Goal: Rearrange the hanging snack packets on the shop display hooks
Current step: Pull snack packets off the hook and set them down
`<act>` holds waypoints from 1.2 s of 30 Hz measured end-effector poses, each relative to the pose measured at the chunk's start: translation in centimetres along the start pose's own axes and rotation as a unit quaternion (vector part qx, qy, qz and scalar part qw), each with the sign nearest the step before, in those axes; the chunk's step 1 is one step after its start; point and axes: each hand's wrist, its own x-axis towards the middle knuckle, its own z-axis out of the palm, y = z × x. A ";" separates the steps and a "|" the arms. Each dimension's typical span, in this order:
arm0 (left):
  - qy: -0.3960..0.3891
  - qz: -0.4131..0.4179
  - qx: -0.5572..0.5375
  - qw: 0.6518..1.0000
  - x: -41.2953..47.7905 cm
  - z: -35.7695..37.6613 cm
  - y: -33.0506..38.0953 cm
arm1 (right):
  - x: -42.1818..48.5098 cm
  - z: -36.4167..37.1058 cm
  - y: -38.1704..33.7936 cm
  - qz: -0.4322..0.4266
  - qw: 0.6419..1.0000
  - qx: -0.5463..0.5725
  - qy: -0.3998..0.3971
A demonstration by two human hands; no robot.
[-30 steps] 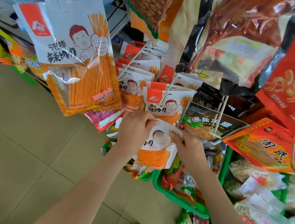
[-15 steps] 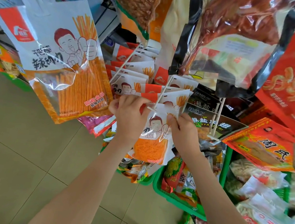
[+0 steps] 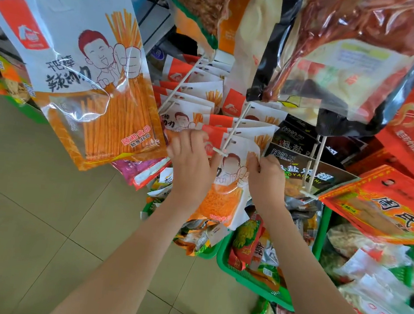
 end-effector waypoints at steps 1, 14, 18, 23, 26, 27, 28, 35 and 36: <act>-0.028 0.011 -0.026 0.999 -0.5 0.2 0.1 | 0.3 0.1 -0.1 0.010 1.000 -0.005 -0.007; -0.308 -0.019 -0.026 0.951 -3.2 1.0 2.5 | -3.2 -2.4 2.2 0.087 0.985 -0.057 -0.138; -0.432 -0.031 0.003 0.902 -4.0 -0.5 4.2 | -5.2 -4.4 1.8 0.095 0.985 -0.081 -0.116; -0.434 0.014 -0.038 0.900 -6.9 -3.1 8.1 | -8.2 -8.1 1.1 0.070 0.984 -0.102 -0.127; -0.373 0.088 0.009 0.924 -8.4 -5.3 10.7 | -10.3 -10.7 0.3 0.042 0.986 -0.089 -0.136; -0.368 0.112 0.031 0.922 -8.7 -6.3 11.5 | -11.0 -11.8 -0.1 0.037 0.987 -0.077 -0.135; -0.369 0.124 0.039 0.920 -8.8 -7.5 12.4 | -11.8 -13.0 -0.6 0.033 0.988 -0.063 -0.134; -0.369 0.151 -0.010 0.917 -8.8 -18.2 19.5 | -16.3 -23.3 -5.4 -0.011 0.993 -0.016 -0.117; -0.364 0.155 -0.023 0.918 -8.5 -19.6 20.7 | -16.7 -25.0 -6.3 -0.023 0.994 -0.016 -0.103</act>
